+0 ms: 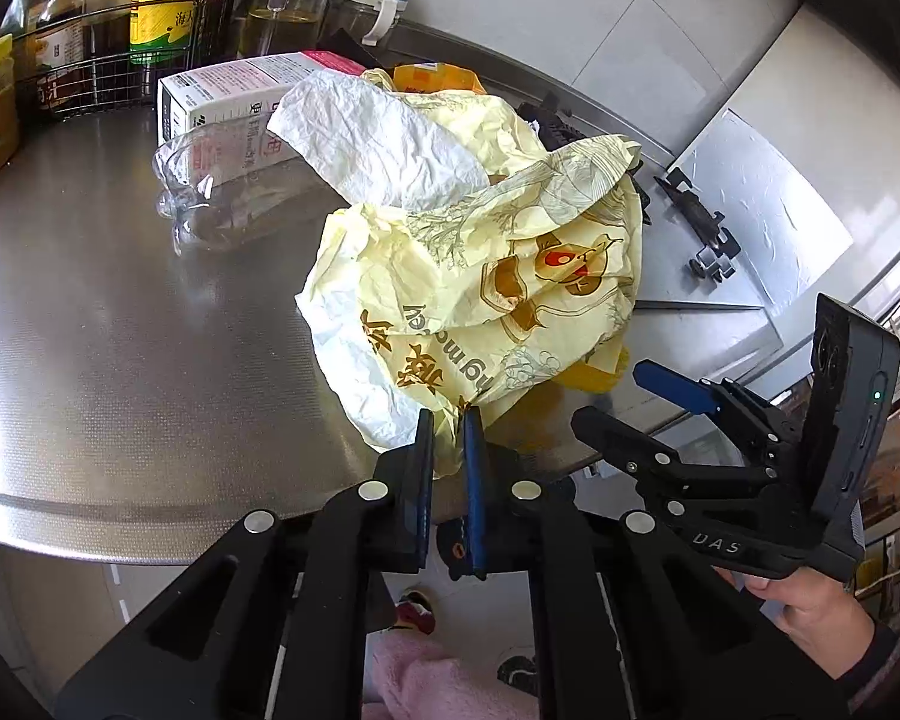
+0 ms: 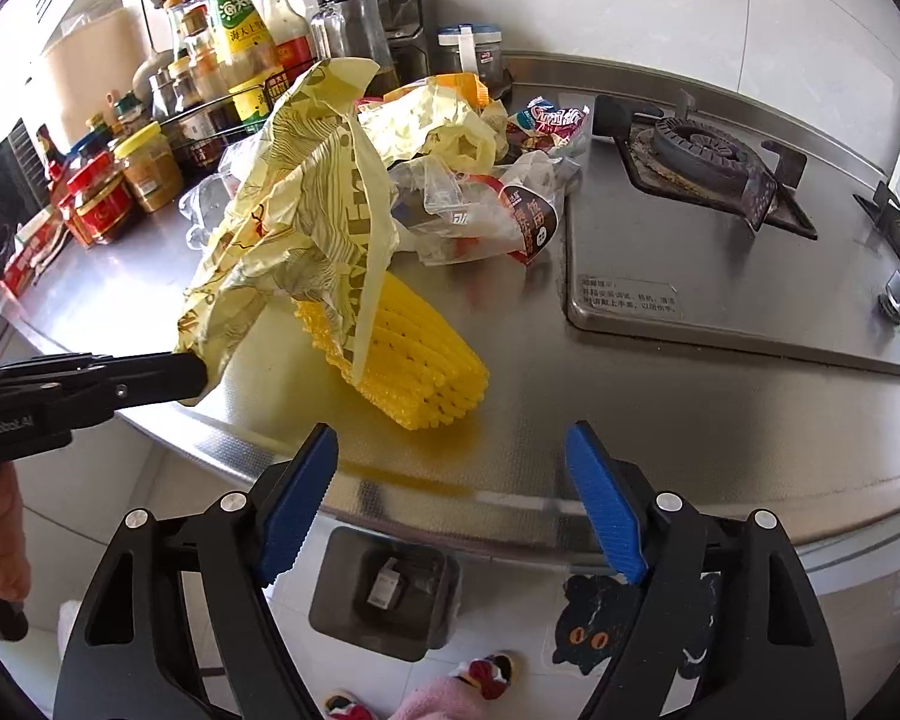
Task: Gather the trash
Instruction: 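Grasp the yellow paper bag with the left tool while the right tool grasps the yellow foam net, then lower the bag and foam net over the bin and release both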
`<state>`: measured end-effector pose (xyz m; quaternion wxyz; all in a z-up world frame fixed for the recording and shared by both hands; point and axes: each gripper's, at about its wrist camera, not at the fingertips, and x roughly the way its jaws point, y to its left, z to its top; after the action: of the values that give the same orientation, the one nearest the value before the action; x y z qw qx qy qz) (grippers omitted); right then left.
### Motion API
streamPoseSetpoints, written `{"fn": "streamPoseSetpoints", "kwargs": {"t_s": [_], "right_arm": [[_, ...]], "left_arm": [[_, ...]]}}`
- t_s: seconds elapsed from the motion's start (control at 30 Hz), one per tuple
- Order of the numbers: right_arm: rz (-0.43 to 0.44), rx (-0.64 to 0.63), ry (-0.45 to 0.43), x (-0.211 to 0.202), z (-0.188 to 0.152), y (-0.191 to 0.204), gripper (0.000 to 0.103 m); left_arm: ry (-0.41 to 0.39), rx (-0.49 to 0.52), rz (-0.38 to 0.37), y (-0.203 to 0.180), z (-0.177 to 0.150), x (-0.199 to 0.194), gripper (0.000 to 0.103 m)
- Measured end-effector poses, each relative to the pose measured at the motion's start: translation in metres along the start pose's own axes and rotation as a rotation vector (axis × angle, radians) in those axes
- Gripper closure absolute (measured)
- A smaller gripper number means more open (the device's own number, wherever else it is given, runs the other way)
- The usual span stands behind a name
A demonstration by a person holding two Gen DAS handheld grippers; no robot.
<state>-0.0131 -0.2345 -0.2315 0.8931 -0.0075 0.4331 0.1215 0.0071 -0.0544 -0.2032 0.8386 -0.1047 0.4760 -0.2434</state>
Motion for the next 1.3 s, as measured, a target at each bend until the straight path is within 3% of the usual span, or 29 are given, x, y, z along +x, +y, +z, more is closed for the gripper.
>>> {"fn": "streamPoseSetpoints", "kwargs": {"t_s": [0.1, 0.2, 0.27, 0.3, 0.37, 0.6, 0.87, 1.13, 1.3], "right_arm": [[0.002, -0.012, -0.012, 0.006, 0.007, 0.001, 0.030], [0.022, -0.024, -0.010, 0.012, 0.013, 0.002, 0.045], [0.032, -0.037, 0.006, 0.017, 0.016, 0.004, 0.065], [0.034, -0.041, 0.010, 0.019, 0.017, 0.005, 0.069], [0.036, -0.045, 0.011, 0.019, 0.017, 0.007, 0.088], [0.054, -0.041, 0.004, 0.003, 0.014, 0.011, 0.091], [0.061, -0.028, -0.030, -0.041, 0.000, 0.023, 0.091], [0.061, -0.017, -0.036, -0.081, -0.039, 0.046, 0.091], [0.052, -0.009, 0.018, -0.089, -0.075, 0.061, 0.091]], "left_arm": [[-0.005, -0.014, 0.001, 0.001, 0.001, -0.001, 0.095], [-0.010, -0.034, 0.001, 0.002, 0.002, -0.002, 0.095], [-0.013, -0.044, 0.004, 0.003, 0.003, -0.002, 0.095], [-0.016, -0.046, 0.006, 0.004, 0.003, -0.003, 0.095], [-0.023, -0.050, 0.013, 0.004, 0.003, -0.004, 0.095], [-0.044, -0.052, 0.029, 0.000, -0.002, -0.016, 0.095], [-0.055, -0.037, 0.030, -0.010, -0.022, -0.041, 0.095], [-0.056, -0.017, 0.034, -0.018, -0.061, -0.076, 0.095], [-0.052, -0.023, 0.041, -0.016, -0.093, -0.092, 0.095]]}}
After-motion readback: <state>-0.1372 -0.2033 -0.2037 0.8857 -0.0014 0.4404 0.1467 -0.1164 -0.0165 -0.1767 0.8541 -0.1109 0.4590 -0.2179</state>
